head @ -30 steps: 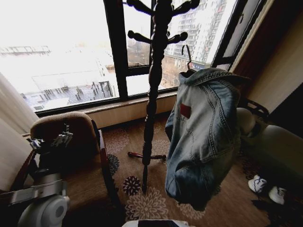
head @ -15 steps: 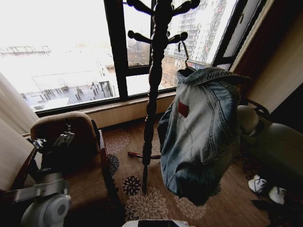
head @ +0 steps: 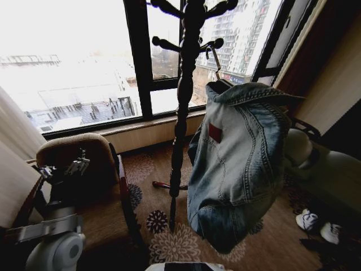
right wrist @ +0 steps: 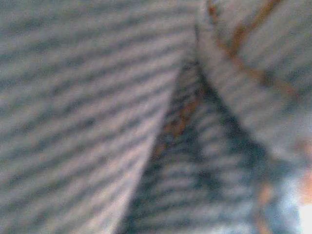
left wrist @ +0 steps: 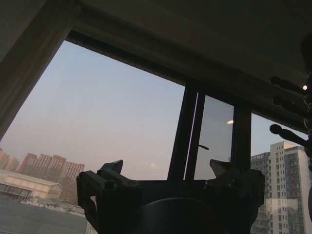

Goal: Pick up the clothes from the bed and hang them on the clothes hanger.

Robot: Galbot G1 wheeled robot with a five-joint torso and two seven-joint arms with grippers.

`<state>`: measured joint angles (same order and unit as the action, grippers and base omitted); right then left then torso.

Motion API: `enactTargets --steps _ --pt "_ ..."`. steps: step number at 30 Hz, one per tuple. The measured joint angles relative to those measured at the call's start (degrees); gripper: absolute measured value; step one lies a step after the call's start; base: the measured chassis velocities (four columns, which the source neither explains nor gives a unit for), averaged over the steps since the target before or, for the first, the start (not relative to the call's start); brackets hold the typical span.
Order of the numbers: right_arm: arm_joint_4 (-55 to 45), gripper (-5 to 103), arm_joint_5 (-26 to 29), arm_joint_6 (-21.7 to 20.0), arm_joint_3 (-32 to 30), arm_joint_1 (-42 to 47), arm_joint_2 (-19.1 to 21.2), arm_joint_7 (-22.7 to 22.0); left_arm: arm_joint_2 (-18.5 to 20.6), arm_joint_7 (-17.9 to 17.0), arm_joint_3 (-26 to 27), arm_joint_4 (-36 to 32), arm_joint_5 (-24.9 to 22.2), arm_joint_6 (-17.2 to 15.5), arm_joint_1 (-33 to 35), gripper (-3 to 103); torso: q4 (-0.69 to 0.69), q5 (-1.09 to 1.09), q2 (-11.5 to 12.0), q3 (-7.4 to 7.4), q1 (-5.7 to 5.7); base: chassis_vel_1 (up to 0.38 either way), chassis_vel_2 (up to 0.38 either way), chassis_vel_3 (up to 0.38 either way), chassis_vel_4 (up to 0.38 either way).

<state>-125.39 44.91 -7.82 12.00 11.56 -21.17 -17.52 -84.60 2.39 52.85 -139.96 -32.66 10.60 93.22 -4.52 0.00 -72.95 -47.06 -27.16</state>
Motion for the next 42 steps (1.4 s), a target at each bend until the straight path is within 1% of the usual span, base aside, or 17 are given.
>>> enactTargets --steps 4,11,14,16,17,19,20,25,37,42 --pt "-0.3 21 -0.9 0.4 -0.6 -0.1 0.5 0.1 -0.1 0.0 0.0 -0.1 0.0 0.0 0.1 100 0.00 0.00 0.0 0.00 0.00 0.000 0.000 0.000 0.000" --pt "-0.9 21 -0.7 0.8 -1.8 -0.3 1.2 -0.1 -0.1 0.0 0.1 -0.1 0.0 0.1 0.2 100 0.00 0.00 0.0 0.00 0.00 0.000 0.000 0.000 0.000" --pt "-1.5 21 -0.2 0.8 -2.5 -0.1 1.3 -1.0 -0.1 0.0 0.1 -0.1 0.0 0.1 0.2 100 0.00 0.00 0.0 0.00 0.00 0.000 0.000 0.000 0.000" --pt "-2.1 21 0.4 0.8 -4.9 1.8 1.3 -1.8 -0.1 0.0 0.2 -0.1 0.0 0.2 0.3 100 0.01 0.00 0.0 0.00 0.00 0.000 0.000 0.000 0.000" --pt "-2.1 21 0.4 0.8 -4.9 1.8 1.3 -1.8 -0.1 0.0 0.2 -0.1 0.0 0.2 0.3 100 0.01 0.00 0.0 0.00 0.00 0.000 0.000 0.000 0.000" --pt "-2.1 21 0.4 0.8 -6.9 3.4 1.7 -1.9 0.0 0.0 0.2 -0.1 -0.1 0.2 0.3 100 0.00 0.00 0.0 0.00 0.00 0.000 0.000 0.000 0.000" --pt "-2.1 21 0.3 0.8 -9.2 5.3 2.2 -1.9 0.1 0.1 0.2 -0.1 -0.1 0.2 0.3 100 0.00 -0.01 0.0 0.00 0.00 0.000 0.000 0.000 0.000" --pt "-2.1 21 0.1 0.8 -11.5 7.2 3.2 -2.0 0.2 0.1 0.1 0.2 -0.1 0.2 0.2 100 0.00 -0.01 0.0 0.00 0.01 0.000 0.000 0.000 0.000" --pt "1.4 21 -0.9 0.7 -12.2 8.4 3.8 -2.2 0.8 0.1 0.6 0.6 -0.6 0.2 0.0 100 0.00 -0.01 0.0 0.00 0.00 0.000 0.000 0.000 0.000" --pt "3.4 21 -1.6 1.4 -12.2 8.6 4.5 -1.8 0.8 0.1 0.7 0.8 -0.8 0.2 -0.2 100 0.00 0.00 0.0 0.00 0.00 0.000 0.000 0.000 0.000"
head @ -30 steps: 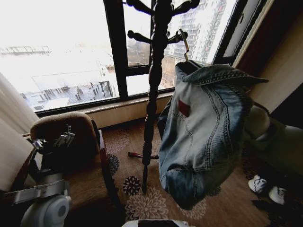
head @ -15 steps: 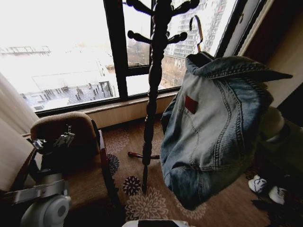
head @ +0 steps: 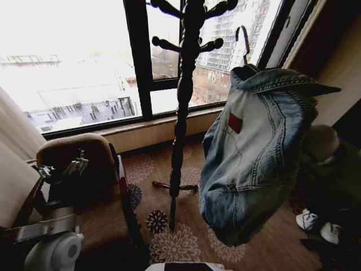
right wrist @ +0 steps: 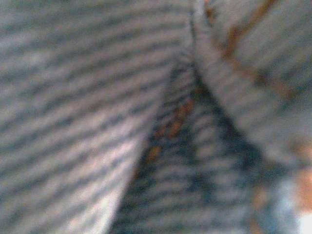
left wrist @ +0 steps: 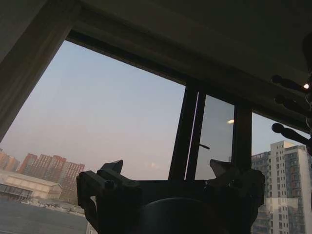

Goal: Pick up the clothes from the bed and hang them on the clothes hanger.

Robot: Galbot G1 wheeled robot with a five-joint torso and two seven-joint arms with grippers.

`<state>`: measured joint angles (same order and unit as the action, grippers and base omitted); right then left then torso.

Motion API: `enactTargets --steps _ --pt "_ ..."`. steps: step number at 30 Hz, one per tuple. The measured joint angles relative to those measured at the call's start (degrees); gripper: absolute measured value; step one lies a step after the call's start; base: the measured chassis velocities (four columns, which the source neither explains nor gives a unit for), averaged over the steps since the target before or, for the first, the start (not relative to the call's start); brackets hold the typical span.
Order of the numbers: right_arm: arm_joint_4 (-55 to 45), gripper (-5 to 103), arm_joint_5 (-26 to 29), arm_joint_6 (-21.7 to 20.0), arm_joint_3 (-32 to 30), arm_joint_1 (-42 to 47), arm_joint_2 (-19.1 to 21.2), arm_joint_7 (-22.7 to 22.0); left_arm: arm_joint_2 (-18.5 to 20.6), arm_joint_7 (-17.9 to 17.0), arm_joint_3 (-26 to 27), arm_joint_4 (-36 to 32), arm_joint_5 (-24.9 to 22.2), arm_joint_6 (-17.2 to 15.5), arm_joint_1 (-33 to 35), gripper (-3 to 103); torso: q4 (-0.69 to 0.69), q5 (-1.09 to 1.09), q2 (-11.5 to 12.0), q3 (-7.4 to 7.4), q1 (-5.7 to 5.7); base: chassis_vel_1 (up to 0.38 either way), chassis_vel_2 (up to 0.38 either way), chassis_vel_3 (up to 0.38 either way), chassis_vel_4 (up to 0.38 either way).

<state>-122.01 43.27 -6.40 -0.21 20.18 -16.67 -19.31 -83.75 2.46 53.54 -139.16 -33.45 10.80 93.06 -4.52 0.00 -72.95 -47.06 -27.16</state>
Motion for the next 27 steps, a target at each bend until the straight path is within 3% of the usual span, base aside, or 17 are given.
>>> enactTargets --steps 9,27 --pt "6.9 21 -1.5 3.6 2.7 -1.9 -0.2 3.5 -0.4 0.0 -0.7 0.4 0.5 0.0 -0.3 100 0.00 -0.01 0.0 0.00 0.00 0.000 0.000 0.000 0.000" --pt "11.8 21 -3.0 4.6 5.6 -6.2 -1.7 6.3 -0.5 0.1 -1.8 1.4 1.3 0.0 -1.1 100 0.00 0.00 0.0 0.00 -0.01 0.000 0.000 0.000 0.000"
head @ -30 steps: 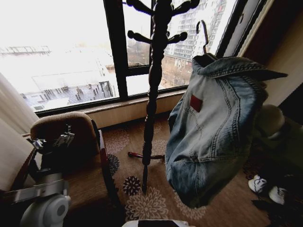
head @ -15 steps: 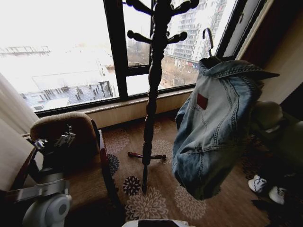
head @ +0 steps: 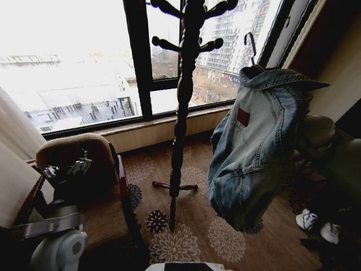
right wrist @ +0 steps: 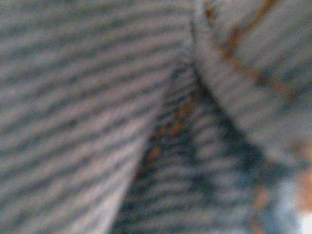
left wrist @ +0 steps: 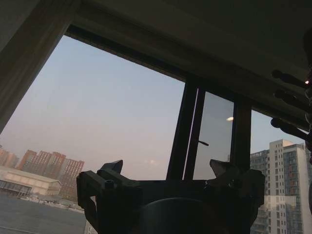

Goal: Pick up the clothes from the bed and hang them on the clothes hanger.

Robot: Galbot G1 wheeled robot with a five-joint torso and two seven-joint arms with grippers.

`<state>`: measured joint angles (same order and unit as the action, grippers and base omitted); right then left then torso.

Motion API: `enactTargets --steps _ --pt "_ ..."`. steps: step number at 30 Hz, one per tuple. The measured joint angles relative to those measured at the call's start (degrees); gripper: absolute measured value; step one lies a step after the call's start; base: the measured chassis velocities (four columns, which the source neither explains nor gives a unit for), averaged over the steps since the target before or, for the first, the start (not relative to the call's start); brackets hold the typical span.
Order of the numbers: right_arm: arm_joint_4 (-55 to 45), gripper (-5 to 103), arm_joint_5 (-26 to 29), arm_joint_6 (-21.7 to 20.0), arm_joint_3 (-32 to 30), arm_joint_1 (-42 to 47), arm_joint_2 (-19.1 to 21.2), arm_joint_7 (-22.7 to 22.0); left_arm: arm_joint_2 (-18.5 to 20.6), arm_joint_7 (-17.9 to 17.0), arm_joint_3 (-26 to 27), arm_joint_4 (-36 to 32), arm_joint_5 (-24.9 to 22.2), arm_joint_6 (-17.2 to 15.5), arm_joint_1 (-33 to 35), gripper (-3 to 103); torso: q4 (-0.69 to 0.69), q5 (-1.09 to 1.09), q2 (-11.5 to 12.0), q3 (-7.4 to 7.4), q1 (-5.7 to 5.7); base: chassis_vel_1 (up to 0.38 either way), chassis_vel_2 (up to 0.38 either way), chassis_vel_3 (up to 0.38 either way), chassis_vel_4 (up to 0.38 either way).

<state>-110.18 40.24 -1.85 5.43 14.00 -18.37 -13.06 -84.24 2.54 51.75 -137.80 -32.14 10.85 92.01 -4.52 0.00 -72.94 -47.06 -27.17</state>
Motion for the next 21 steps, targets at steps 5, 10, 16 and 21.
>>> enactTargets --steps 5,10,16,21 --pt "1.0 21 -0.1 0.2 0.5 -0.2 -0.8 0.7 0.0 0.0 -0.1 0.1 0.1 0.0 -0.1 100 0.00 0.00 0.0 0.00 0.00 0.000 0.000 0.000 0.000" --pt "1.8 21 -0.3 0.2 1.3 -0.8 -2.0 0.9 0.1 0.0 0.2 0.3 0.0 0.1 -0.1 100 0.00 0.00 0.0 0.00 0.00 0.000 0.000 0.000 0.000" --pt "2.6 21 -0.4 0.1 2.1 -1.8 -2.9 1.4 0.1 0.0 0.2 0.5 0.0 0.1 -0.2 100 0.00 0.00 0.0 0.00 0.00 0.000 0.000 0.000 0.000" --pt "3.0 21 -0.4 0.1 2.5 -2.6 -3.2 1.6 0.1 0.1 0.1 0.5 0.0 0.1 -0.2 100 0.00 0.00 0.0 0.00 0.00 0.000 0.000 0.000 0.000"
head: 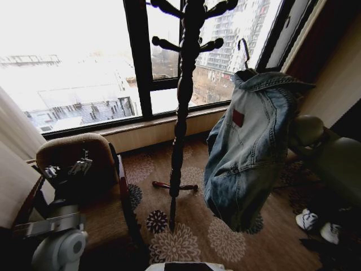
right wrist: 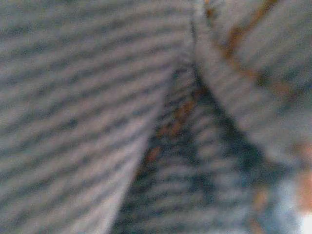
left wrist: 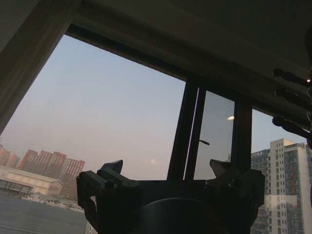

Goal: Pick up the clothes from the bed and hang them on the clothes hanger.

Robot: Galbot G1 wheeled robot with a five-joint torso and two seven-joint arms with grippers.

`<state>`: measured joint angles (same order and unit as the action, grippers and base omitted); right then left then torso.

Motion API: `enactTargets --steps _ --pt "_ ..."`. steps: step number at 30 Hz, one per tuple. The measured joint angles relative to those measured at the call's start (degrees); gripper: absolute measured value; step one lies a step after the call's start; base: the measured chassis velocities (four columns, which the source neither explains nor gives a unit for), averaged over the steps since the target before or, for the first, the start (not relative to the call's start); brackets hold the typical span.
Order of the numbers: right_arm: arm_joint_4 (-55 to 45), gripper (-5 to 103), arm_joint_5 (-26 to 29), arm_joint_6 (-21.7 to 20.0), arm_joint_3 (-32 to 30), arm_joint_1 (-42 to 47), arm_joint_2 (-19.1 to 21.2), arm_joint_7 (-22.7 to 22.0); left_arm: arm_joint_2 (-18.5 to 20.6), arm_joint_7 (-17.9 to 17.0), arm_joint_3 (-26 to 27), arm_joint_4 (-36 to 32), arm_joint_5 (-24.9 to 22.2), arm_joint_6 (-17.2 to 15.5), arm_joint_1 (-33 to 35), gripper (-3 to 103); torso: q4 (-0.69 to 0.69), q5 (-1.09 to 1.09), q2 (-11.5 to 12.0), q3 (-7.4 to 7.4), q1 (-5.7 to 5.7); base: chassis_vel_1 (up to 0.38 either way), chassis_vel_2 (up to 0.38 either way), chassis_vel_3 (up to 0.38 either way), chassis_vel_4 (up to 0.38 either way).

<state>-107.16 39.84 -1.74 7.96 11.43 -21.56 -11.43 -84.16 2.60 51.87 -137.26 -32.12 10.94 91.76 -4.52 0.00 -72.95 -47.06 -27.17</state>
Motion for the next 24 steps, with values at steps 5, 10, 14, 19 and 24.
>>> enactTargets --steps 5,10,14,19,24 --pt "0.8 21 0.0 0.1 0.7 -1.0 -0.7 0.7 0.0 0.0 -0.1 0.0 0.0 0.0 -0.1 100 0.00 0.00 0.0 0.00 0.01 0.000 0.000 0.000 0.000" --pt "1.8 21 0.1 0.4 2.8 -3.1 -1.9 1.2 0.0 0.0 -0.1 0.1 0.0 0.1 -0.1 100 0.00 0.00 0.0 0.00 0.00 0.000 0.000 0.000 0.000" --pt "2.3 21 0.2 0.6 4.6 -4.8 -2.8 1.2 0.0 0.1 0.0 0.1 0.0 0.1 -0.1 100 0.00 0.00 0.0 0.00 0.00 0.000 0.000 0.000 0.000" --pt "2.8 21 0.4 0.0 8.9 -9.4 -4.7 1.1 0.1 0.1 0.4 0.1 -0.3 0.2 -0.1 100 0.00 0.00 0.0 0.00 0.00 0.000 0.000 0.000 0.000" --pt "2.9 21 0.5 -0.5 12.0 -13.1 -5.6 0.8 0.2 0.1 0.5 0.1 -0.5 0.3 -0.1 100 0.00 0.01 0.0 0.00 0.00 0.000 0.000 0.000 0.000"
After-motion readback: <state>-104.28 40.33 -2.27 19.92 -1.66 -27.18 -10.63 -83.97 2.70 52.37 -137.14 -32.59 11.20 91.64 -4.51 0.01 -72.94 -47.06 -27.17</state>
